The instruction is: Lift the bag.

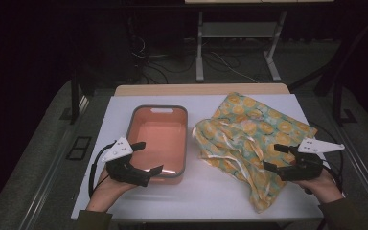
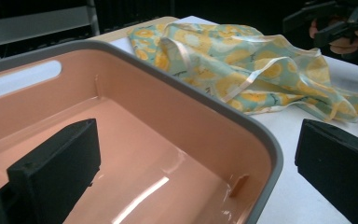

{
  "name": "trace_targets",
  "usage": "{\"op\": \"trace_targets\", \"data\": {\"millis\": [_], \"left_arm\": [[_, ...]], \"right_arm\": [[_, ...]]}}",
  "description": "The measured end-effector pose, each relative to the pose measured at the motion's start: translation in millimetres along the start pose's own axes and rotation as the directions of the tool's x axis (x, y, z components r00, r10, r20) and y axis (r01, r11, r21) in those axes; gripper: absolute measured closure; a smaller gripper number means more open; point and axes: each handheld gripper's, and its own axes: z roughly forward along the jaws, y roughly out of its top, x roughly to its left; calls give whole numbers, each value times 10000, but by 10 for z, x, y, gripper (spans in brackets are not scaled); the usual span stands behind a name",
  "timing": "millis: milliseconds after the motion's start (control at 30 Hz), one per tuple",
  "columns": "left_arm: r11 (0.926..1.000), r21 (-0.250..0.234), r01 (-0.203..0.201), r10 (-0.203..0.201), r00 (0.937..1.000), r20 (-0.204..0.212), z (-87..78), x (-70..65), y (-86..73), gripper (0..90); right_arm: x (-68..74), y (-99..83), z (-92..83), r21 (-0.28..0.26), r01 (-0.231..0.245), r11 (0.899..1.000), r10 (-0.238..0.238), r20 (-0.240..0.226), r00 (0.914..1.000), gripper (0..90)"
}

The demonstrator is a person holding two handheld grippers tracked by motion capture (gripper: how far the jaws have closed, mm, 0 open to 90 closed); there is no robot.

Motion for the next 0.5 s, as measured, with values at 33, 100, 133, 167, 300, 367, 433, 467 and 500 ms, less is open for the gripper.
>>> {"op": "trace_targets", "data": {"millis": [33, 100, 133, 167, 300, 367, 433, 467, 500], "left_arm": [[10000, -10, 2, -2, 10000, -34, -9, 6, -16, 0], [10000, -15, 45, -45, 10000, -88, -26, 24, -43, 0], [10000, -34, 65, -65, 9999, -91, -35, 32, -52, 0], [10000, -52, 69, -70, 9999, -118, -41, 37, -59, 0], [10000, -85, 12, -13, 9999, -102, -52, 48, -83, 0], [10000, -17, 33, -33, 9999, -118, -44, 57, -100, 0], [10000, 30, -22, 22, 10000, -83, -39, 62, -110, 0], [10000, 33, -24, 24, 10000, -63, -38, 62, -110, 0], [10000, 15, -46, 46, 10000, -58, -40, 61, -109, 0]], "right_arm": [[-4, -17, -10, 41, -9, 10000, 9, 21, 10000, 166], [-14, -44, -25, 122, -4, 9999, 3, 118, 9999, 166], [-19, -54, -31, 115, -29, 9999, 27, 102, 9999, 166], [-25, -60, -37, 134, -27, 9999, 25, 133, 9999, 166], [-30, -59, -38, 102, -12, 9999, 10, 160, 9999, 166], [-30, -59, -37, 109, -7, 9999, 6, 146, 9999, 166], [-31, -58, -37, 95, -3, 10000, 1, 158, 9999, 166], [-32, -57, -38, 84, -5, 10000, 3, 160, 9999, 166], [-32, -56, -40, 76, -2, 10000, 0, 168, 9999, 166]]}}
